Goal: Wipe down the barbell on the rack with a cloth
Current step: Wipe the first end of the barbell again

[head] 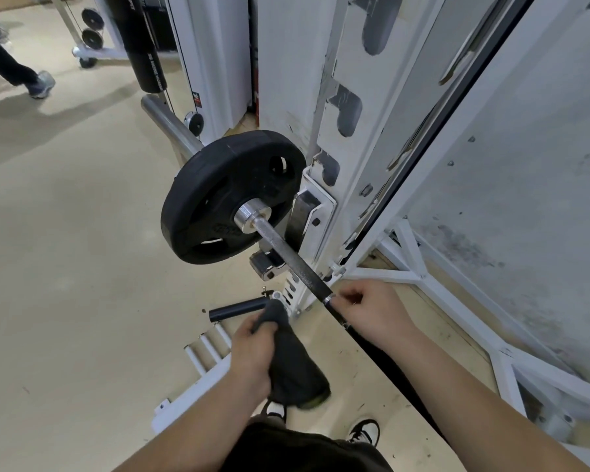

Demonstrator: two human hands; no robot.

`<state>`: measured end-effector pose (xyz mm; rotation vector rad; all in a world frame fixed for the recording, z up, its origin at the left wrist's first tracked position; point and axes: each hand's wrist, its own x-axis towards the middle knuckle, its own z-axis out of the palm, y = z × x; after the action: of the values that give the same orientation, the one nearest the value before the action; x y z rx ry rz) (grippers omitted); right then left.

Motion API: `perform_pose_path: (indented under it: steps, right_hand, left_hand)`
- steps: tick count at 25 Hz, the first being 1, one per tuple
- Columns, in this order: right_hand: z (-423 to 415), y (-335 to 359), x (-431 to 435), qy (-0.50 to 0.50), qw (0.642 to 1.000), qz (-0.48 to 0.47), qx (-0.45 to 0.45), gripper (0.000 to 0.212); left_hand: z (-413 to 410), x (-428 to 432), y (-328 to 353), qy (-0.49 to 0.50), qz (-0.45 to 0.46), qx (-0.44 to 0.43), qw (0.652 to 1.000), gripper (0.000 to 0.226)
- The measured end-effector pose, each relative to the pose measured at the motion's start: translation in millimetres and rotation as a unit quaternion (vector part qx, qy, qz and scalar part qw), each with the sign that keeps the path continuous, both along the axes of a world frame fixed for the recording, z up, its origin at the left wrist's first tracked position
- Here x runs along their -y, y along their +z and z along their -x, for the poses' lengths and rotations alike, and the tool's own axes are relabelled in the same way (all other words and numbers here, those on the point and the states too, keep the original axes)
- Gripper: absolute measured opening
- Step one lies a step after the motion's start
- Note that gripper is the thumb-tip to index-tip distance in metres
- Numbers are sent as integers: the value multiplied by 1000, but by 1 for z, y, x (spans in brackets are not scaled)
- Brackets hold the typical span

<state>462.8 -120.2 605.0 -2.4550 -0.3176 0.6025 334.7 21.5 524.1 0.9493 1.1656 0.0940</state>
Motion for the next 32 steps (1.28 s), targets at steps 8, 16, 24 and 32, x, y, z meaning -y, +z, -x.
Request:
perform_pose_path:
  steps: [8, 16, 24, 32]
  right_hand:
    - [14, -2, -7, 44, 990, 98, 87, 12]
    - [45, -3, 19, -17, 990, 3, 139, 19]
    - [82, 9, 65, -26, 986, -55, 157, 17]
    - [175, 13, 178, -98, 987, -76, 100, 26]
  left_hand:
    - [-50, 22, 21, -15, 280, 88, 956, 31]
    - [-48, 27, 10, -90, 193, 88, 973, 39]
    - [-57, 24, 26, -10, 93, 86, 992, 37]
    - [77, 151, 39, -281, 130, 119, 943, 40]
